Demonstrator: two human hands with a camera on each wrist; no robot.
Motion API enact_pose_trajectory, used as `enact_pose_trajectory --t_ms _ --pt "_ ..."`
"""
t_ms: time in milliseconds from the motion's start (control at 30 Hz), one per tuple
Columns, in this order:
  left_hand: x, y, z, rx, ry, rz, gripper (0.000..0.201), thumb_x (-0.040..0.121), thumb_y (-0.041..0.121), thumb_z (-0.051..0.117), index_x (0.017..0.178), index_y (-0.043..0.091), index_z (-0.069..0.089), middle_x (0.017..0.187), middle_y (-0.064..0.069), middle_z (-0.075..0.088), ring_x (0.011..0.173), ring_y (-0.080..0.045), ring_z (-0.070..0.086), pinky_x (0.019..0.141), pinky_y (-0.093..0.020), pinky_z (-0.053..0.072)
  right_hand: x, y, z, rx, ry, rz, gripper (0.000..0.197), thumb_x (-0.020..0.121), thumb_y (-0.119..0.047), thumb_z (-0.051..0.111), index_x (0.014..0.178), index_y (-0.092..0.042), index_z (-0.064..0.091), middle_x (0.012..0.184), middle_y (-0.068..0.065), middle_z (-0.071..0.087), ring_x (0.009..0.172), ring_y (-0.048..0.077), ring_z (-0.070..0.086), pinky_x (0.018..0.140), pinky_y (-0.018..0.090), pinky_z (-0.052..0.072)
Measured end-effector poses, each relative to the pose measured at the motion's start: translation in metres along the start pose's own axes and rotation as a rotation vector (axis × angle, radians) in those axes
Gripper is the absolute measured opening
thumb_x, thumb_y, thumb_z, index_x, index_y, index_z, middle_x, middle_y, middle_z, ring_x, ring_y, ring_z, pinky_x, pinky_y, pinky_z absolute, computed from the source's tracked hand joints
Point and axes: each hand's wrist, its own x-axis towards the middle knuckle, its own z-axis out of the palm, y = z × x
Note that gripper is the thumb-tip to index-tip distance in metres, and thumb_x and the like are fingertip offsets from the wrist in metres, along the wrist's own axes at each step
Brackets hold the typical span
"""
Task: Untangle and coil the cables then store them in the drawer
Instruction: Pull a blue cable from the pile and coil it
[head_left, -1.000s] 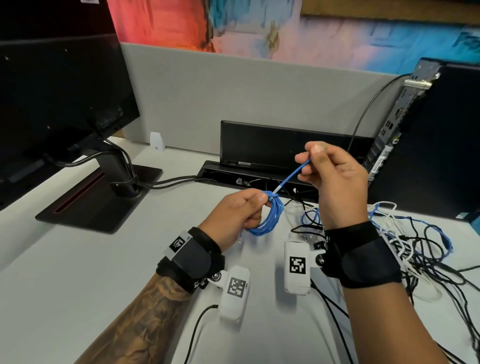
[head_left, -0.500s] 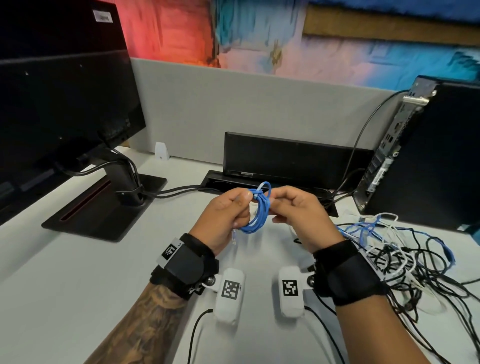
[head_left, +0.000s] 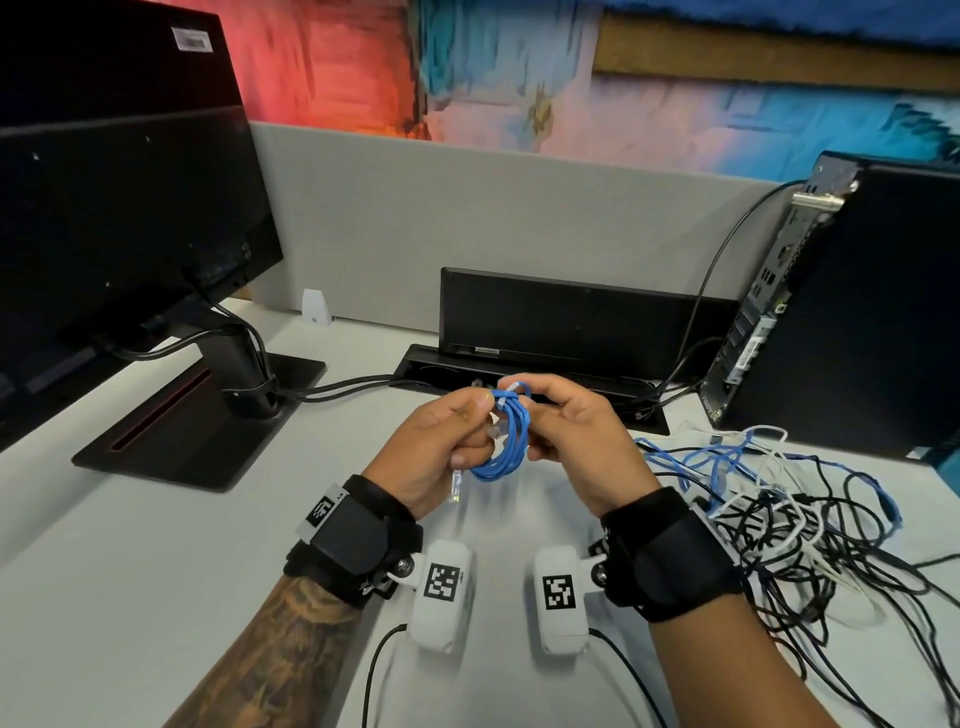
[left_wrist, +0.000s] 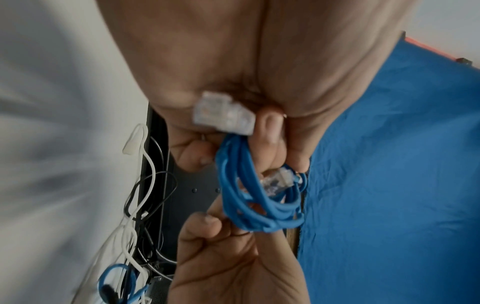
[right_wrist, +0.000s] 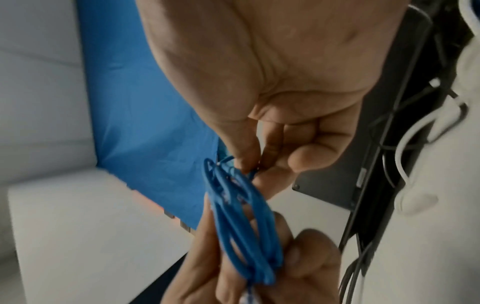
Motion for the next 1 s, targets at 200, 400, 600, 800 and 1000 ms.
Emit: enact_pose_trajectory --t_ms 200,400,600,800,1000 --pt "0.004 -0.002 -0.006 0.075 0.087 0.133 0.032 0.098 0.034 0.049 0.108 0.011 0.068 0.070 -0.001 0.047 0.051 -0.005 0.031 0.056 -0.016 0.036 -0.003 -0.010 0.005 0.208 -0.135 0.032 0.037 0.101 -0.033 0.056 0.135 -0.019 0.060 0.113 0.010 0.076 0.106 0.023 0.072 0.096 0.039 0.056" --pt "0.005 -0.005 0.002 0.085 0.105 0.168 0.039 0.097 0.033 0.048 0.112 0.001 0.062 0.063 0.000 0.044 0.053 -0.007 0.034 0.059 -0.020 0.036 0.000 0.000 0.013 0.020 -0.023 -0.127 0.047 0.092 -0.017 0.074 0.135 -0.020 0.057 0.109 0.000 0.077 0.105 0.015 0.072 0.099 0.036 0.056" --pt "0.005 -0.007 0.004 0.115 0.074 0.175 0.043 0.084 0.030 0.068 0.117 0.003 0.063 0.082 -0.001 0.063 0.059 -0.004 0.050 0.060 -0.018 0.041 -0.002 -0.005 0.007 0.065 0.005 -0.147 0.017 0.099 -0.019 0.063 0.114 -0.011 0.062 0.091 0.007 0.078 0.086 0.016 0.074 0.089 0.036 0.059" --pt "0.005 -0.008 -0.002 0.133 0.102 0.142 0.042 0.083 0.034 0.069 0.114 0.007 0.066 0.079 -0.009 0.052 0.054 -0.007 0.039 0.057 -0.017 0.039 -0.001 -0.009 -0.005 -0.049 -0.018 -0.144 0.018 0.104 -0.019 0.054 0.107 -0.012 0.070 0.100 0.002 0.074 0.092 0.015 0.071 0.082 0.039 0.060" --pt "0.004 -0.010 -0.003 0.241 0.067 0.092 0.040 0.079 0.042 0.071 0.101 0.009 0.069 0.070 -0.004 0.047 0.054 -0.011 0.035 0.054 -0.023 0.034 -0.001 -0.009 -0.010 -0.236 0.011 -0.260 0.015 0.101 -0.010 0.059 0.102 -0.011 0.074 0.098 0.002 0.072 0.091 0.021 0.069 0.081 0.037 0.062"
